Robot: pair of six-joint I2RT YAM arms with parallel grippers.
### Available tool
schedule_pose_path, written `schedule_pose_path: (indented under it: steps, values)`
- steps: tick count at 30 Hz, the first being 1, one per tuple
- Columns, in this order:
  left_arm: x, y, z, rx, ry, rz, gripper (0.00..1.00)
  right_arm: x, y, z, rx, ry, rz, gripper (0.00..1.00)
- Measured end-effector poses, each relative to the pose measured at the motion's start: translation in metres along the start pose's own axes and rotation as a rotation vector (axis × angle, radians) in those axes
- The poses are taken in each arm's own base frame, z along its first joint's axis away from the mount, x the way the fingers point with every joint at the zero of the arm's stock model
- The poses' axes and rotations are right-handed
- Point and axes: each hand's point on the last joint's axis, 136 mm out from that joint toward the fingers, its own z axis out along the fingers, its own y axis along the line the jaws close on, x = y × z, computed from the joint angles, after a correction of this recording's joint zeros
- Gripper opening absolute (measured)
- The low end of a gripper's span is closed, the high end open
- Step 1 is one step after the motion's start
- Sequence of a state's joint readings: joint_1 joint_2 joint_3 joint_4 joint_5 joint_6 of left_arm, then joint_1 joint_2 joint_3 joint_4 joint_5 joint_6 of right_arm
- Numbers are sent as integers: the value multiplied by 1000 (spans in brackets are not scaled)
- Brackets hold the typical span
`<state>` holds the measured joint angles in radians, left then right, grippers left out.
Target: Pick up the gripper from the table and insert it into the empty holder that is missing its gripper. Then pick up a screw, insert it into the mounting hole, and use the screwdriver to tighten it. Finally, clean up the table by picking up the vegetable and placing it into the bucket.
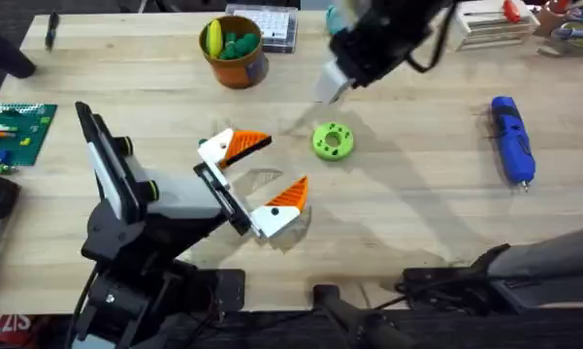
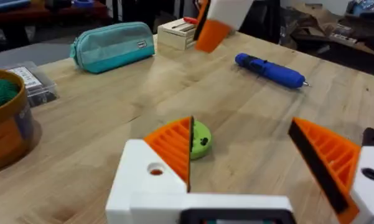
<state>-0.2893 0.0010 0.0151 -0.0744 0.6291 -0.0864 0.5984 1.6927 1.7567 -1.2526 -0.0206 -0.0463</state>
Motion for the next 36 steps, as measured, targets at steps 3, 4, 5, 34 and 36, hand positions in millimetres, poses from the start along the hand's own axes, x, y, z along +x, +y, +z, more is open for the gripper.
schedule_pose_path:
  steps: [3, 4, 5, 34, 36]
  values:
    - [0, 0, 0, 0, 0, 0, 988, 10, -7, -9, 4, -44, 41, 477]
    - [0, 0, 0, 0, 0, 0, 988, 13, -8, -9, 1, -64, 55, 477]
    - [0, 0, 0, 0, 0, 0, 988, 17, -9, -8, -4, -79, 68, 477]
    - [0, 0, 0, 0, 0, 0, 988, 80, 2, 130, -126, 17, 289, 477]
    - [0, 0, 0, 0, 0, 0, 988, 77, 2, 131, -126, 5, 276, 477]
